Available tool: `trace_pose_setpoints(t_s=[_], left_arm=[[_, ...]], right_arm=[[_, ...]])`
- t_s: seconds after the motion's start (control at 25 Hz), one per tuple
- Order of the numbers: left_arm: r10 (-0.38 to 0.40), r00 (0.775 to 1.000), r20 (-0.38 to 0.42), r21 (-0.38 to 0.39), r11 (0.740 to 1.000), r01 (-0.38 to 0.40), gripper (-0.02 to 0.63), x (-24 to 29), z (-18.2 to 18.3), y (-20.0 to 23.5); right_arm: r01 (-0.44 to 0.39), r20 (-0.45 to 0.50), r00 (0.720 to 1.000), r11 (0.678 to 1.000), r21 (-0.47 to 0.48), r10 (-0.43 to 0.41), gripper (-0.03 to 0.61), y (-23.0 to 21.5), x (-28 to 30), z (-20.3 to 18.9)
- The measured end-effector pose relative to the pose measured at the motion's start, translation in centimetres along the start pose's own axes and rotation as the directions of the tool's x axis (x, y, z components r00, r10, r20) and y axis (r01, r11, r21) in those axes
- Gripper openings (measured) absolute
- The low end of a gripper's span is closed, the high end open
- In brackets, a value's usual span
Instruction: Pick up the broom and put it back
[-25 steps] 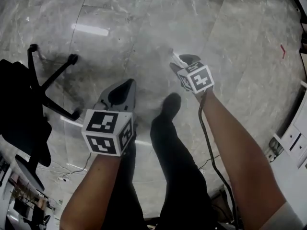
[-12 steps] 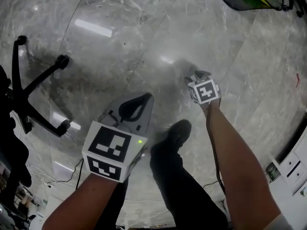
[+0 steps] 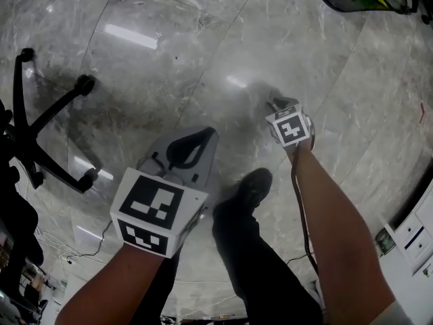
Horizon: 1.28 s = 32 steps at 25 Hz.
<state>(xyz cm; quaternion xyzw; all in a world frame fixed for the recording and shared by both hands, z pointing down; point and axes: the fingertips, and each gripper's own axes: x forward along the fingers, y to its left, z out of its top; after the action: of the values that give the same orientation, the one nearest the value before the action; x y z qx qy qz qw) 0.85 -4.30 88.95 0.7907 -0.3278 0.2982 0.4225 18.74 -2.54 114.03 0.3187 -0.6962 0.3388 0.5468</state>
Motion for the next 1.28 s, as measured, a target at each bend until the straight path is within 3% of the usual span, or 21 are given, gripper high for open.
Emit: trace_pose_setpoints(t_s=[0.2,0.48,0.64,0.88,1.04,1.16,1.28], left_arm=[[0.016,0.998,0.058,-0.058,0.998,-0.013,0.006,-4.0,3.8,-1.6],[0.032,0.990,0.139,-0.062,0.998,-0.024,0.006,-15.5,11.9,-7.0],[0.041,0.986,0.162,-0.010,0.999,-0.040,0.006,-23.3,15.8,-10.6],[0.046,0.985,0.167,0.048,0.997,-0.055,0.008,-35.1,18.7,-17.1],[0.078,0.978,0.195,0.018,0.996,-0.083,0.006,-42.4,19.7,-20.6],[0.125,0.958,0.259,-0.013,0.992,-0.125,0.006,-47.4,21.0,-23.2],[0.176,0.940,0.294,-0.052,0.984,-0.168,0.007,-53.1,20.4,-26.3]], right_arm=[[-0.043,0.097,0.994,0.998,-0.045,0.048,0.084,3.2,-7.7,4.8],[-0.104,0.231,0.964,0.987,-0.120,0.129,0.084,7.6,-27.2,12.9],[-0.108,0.335,0.928,0.977,-0.183,0.165,0.084,10.9,-39.6,17.4],[-0.106,0.440,0.869,0.953,-0.284,0.228,0.084,17.0,-56.4,19.9],[-0.123,0.492,0.816,0.922,-0.366,0.304,0.084,20.9,-65.5,20.2],[-0.122,0.519,0.774,0.889,-0.442,0.364,0.084,22.7,-71.5,20.6],[-0.128,0.518,0.754,0.863,-0.489,0.405,0.084,25.7,-77.2,19.3]])
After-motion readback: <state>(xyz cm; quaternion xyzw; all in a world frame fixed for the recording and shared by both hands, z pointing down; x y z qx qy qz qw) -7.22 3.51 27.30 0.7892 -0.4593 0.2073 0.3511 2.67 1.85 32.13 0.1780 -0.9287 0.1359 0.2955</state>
